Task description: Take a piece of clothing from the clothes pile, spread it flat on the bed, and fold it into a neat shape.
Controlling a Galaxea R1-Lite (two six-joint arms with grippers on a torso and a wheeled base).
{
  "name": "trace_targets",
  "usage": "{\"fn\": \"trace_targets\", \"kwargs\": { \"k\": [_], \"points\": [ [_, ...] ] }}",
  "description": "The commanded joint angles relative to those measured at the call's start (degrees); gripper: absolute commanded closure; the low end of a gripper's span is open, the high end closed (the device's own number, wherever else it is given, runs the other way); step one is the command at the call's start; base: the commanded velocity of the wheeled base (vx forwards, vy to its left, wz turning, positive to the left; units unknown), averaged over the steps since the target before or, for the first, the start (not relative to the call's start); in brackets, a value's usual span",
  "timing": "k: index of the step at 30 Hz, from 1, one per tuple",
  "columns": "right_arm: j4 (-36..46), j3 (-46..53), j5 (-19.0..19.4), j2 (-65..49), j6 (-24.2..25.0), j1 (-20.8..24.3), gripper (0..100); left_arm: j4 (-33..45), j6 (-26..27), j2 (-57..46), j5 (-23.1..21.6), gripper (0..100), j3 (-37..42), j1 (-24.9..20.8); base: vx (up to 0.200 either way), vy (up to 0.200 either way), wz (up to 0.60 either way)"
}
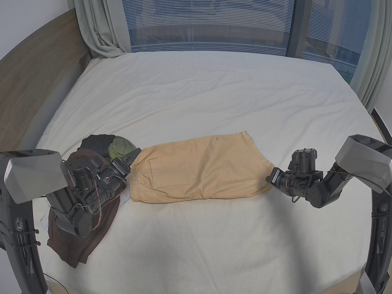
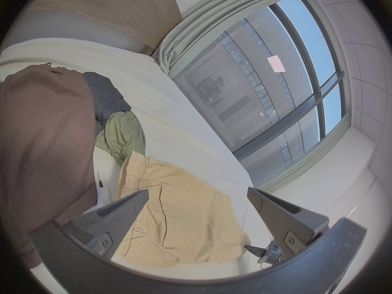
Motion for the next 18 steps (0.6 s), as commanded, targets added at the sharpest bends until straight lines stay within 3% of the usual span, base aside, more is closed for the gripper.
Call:
{"fn": "trace_targets", "kwargs": {
  "k": [1,13,14,18],
  "points": [
    [0.0,3.3,-0.6,-2.4,-0.7,-0.3,100,0.0,0.0,0.1,0.0,0,0.0,0.0,0.000,0.000,0.00],
    [-1.3,3.9,-0.5,-0.9,-0.7,0.0,100,0.0,0.1,0.1,0.0,0,0.1,0.0,0.000,0.000,0.00],
    [-1.3,3.9,-0.5,-0.9,-0.7,0.0,0,0.0,0.1,0.1,0.0,0,0.1,0.0,0.000,0.000,0.00],
    [-2.0,4.5,-0.6,-0.9,-0.6,0.3,0,-0.1,0.1,0.1,0.0,0,0.0,-0.1,0.000,0.000,0.00]
  ]
}}
